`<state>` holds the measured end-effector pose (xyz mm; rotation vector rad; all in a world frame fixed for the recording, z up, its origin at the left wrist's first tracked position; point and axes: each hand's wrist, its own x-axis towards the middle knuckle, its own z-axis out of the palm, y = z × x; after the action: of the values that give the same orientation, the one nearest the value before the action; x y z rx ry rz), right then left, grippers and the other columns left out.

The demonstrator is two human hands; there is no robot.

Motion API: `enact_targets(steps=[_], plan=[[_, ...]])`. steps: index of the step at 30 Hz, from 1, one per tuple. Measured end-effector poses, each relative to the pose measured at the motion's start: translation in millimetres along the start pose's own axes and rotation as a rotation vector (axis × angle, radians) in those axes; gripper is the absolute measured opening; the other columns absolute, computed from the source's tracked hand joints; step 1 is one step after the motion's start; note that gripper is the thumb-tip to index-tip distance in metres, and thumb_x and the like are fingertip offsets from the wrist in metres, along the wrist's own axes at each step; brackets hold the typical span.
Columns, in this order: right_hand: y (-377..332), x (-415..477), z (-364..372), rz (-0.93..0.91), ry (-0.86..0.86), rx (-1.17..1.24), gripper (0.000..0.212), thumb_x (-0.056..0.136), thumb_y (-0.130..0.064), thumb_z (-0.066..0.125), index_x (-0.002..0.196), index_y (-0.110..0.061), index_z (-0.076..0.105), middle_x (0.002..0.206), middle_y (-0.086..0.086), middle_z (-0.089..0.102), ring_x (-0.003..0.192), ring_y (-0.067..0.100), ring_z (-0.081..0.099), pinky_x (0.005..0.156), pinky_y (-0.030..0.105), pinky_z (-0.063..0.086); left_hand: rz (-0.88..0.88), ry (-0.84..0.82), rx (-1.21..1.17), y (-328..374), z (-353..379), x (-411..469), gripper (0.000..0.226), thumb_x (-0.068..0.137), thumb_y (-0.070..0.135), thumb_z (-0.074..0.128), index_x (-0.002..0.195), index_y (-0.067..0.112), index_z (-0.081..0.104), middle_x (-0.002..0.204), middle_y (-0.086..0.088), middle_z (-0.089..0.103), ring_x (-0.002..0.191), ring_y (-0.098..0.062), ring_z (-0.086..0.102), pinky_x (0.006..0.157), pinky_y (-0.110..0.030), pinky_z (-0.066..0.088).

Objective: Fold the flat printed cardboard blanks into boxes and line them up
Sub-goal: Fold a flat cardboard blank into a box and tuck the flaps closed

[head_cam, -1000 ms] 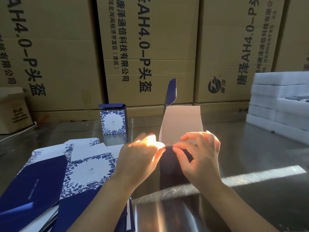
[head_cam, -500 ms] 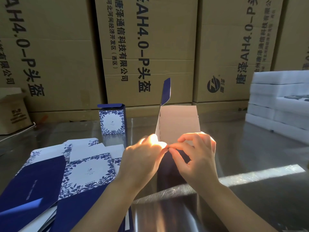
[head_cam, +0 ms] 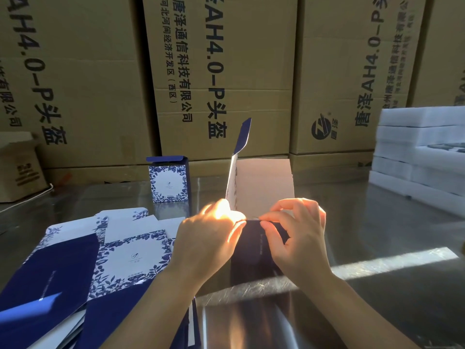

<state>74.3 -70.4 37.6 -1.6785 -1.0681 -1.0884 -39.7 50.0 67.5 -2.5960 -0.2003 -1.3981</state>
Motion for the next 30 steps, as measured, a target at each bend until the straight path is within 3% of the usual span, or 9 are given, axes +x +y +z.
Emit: enact_targets(steps=[3,8,13,17,20,30], plan=[[-1.2,-0.5,-0.1,0.004,-0.006,0.006,0.010,0.074,-0.014,0.067,0.075,-0.023,0.071,0.089,-0.008,0.059,0.097,0.009,0.042,0.097,0.016,0.016,0.042,0.063,-0.026,1.3,-1.6,-0.3,0.008,0.077,0.024,0.072,0.070,0.022,0.071,0.061,0.001,0.054,0.052,-0.020,0.055,0.033,-0.022,0.035],[-4.7,-1.2,-0.3,-0.005,-0.008,0.027,0.011,0.079,-0.018,0.064,0.076,-0.025,0.073,0.088,-0.010,0.059,0.095,0.008,0.042,0.097,0.014,0.017,0.105,0.086,-0.027,6.9,-4.5,-2.1,0.027,0.083,0.034,0.050,0.077,0.021,0.073,0.059,0.001,0.050,0.050,-0.018,0.052,0.032,-0.019,0.030],[-5.9,-0.2,0.4,-0.017,-0.007,0.042,0.017,0.082,-0.024,0.057,0.077,-0.024,0.074,0.088,-0.010,0.058,0.095,0.008,0.042,0.096,0.015,0.018,0.083,0.041,-0.018,8.1,-4.1,-1.3,0.025,0.084,0.033,0.053,0.073,0.022,0.072,0.057,0.002,0.046,0.049,-0.016,0.049,0.034,-0.019,0.026],[-4.9,-2.2,2.2,-0.019,-0.008,0.035,0.010,0.078,-0.019,0.067,0.079,-0.025,0.075,0.088,-0.008,0.059,0.095,0.009,0.042,0.091,0.022,0.023,0.049,-0.008,0.034,8.7,-5.2,0.2,0.017,0.079,0.030,0.063,0.065,0.023,0.069,0.055,0.003,0.041,0.045,-0.018,0.045,0.035,-0.019,0.022],[-4.5,-2.2,3.0,-0.031,-0.015,0.023,0.013,0.081,-0.027,0.063,0.081,-0.027,0.075,0.090,-0.007,0.060,0.097,0.009,0.042,0.093,0.023,0.023,0.029,-0.029,0.052,7.5,-5.1,0.7,0.017,0.080,0.026,0.072,0.064,0.023,0.067,0.055,0.003,0.041,0.045,-0.019,0.046,0.037,-0.018,0.020],[2.4,0.2,2.2,-0.001,-0.002,0.015,0.019,0.080,-0.037,0.059,0.077,-0.026,0.074,0.100,-0.016,0.048,0.099,0.011,0.042,0.094,0.026,0.021,0.001,-0.041,-0.017,-7.9,-1.3,-0.6,0.009,0.069,0.018,0.082,0.074,0.018,0.074,0.061,0.000,0.059,0.051,-0.022,0.060,0.035,-0.023,0.045]])
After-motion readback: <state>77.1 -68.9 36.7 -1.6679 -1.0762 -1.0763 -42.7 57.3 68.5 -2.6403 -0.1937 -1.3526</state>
